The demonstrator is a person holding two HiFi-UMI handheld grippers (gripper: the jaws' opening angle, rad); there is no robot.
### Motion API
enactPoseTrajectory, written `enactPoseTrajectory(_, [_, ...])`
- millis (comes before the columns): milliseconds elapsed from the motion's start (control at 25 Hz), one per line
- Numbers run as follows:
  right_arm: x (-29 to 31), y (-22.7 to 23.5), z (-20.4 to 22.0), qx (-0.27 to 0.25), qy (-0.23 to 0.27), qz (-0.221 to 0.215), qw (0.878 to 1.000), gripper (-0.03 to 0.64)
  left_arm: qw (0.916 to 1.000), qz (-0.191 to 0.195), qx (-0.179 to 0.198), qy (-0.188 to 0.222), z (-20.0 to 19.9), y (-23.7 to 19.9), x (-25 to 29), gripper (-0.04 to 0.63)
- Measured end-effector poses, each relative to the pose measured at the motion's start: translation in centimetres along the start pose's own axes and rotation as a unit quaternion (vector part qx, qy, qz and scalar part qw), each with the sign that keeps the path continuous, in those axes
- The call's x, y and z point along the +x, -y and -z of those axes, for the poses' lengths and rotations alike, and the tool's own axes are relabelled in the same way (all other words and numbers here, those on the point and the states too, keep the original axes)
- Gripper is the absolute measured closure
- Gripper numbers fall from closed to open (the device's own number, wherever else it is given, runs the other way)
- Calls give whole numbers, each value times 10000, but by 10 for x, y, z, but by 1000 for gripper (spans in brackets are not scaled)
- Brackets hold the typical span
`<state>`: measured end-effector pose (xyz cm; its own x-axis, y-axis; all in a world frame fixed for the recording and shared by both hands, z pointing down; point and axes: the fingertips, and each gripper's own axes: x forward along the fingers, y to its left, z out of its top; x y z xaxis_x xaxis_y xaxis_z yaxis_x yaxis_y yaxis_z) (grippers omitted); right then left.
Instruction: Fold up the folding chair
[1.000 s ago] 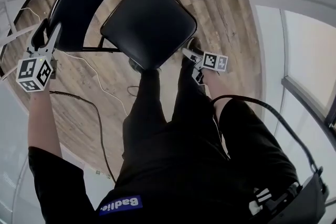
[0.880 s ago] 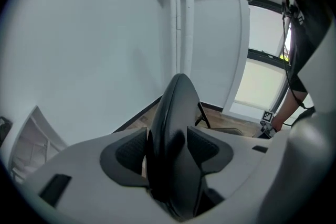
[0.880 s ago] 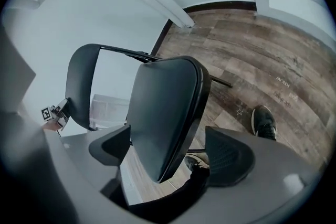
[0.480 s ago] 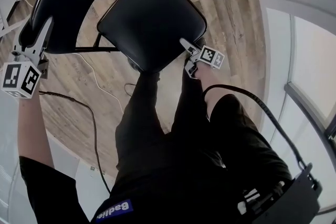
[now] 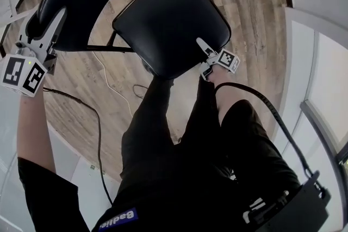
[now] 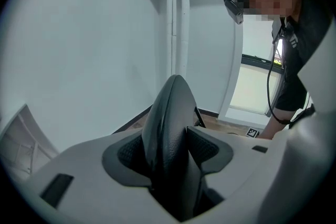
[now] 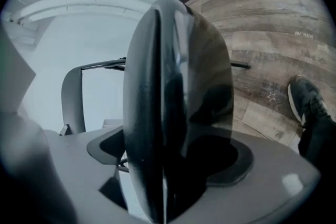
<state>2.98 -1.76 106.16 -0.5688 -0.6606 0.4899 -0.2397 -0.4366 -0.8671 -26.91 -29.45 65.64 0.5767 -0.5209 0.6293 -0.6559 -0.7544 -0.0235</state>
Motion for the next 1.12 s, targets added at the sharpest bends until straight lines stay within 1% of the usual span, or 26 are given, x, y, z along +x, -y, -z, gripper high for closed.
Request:
enactPoseTrajectory(80, [0,-2,0,-1,-73,-102,9999,178,10000,-34,-56,-20,0,-1,1,374])
enactPoseTrajectory(240, [2,-12,-3,-148,-176,-180,9996,203,9997,-174,-74,132,-6,-4,-6,374])
enactPoseTrajectory(440, [-7,-29,3,-117,-166,-125,9997,226,9994,-329,96,106,-17,0,-14,374])
enactPoseTrajectory(560, [-8,-49,2,-184,-233,-133,9995,236,9986,-478,179,148,-25,3,-26,374])
enactPoseTrajectory(800, [-15,-88,1,-250,-238,-178,9992,278,9972,-630,363,182,-44,15,-45,374])
enactPoseTrajectory(1000, [-20,-114,6,-227,-251,-171,9993,279,9962,-693,484,200,-54,26,-58,376])
enactPoseTrajectory(1120, [-25,-126,7,-264,-251,-223,9991,304,9961,-686,521,215,-59,37,-67,379])
